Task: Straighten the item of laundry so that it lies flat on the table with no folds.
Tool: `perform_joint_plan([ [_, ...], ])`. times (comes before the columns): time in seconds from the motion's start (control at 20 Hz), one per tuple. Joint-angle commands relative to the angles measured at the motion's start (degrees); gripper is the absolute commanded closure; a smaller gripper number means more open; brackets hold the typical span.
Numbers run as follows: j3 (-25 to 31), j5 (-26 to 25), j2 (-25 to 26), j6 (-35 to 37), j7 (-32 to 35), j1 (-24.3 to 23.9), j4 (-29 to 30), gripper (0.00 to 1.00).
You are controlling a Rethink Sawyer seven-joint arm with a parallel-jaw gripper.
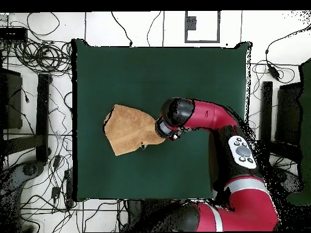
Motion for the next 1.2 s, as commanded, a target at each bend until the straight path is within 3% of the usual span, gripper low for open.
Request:
perform_joint_plan([
  [0.05, 8.28, -1.31, 4.03, -0.57, -11.33, 0.8, -0.76, 1.0],
  [0.35, 8.21, -1.07, 4.06, -0.81, -10.53, 0.63, 0.1, 1.0],
  [0.55, 5.7, -1.3, 2.62, 9.57, -8.18, 3.36, -2.71, 1.0],
  [0.8, 6.12, 2.3, 1.35, 19.96, -4.43, 4.23, -4.71, 1.0],
  [1.2, 6.63, 3.23, 2.44, 20.27, -3.64, 4.33, -5.48, 1.0],
])
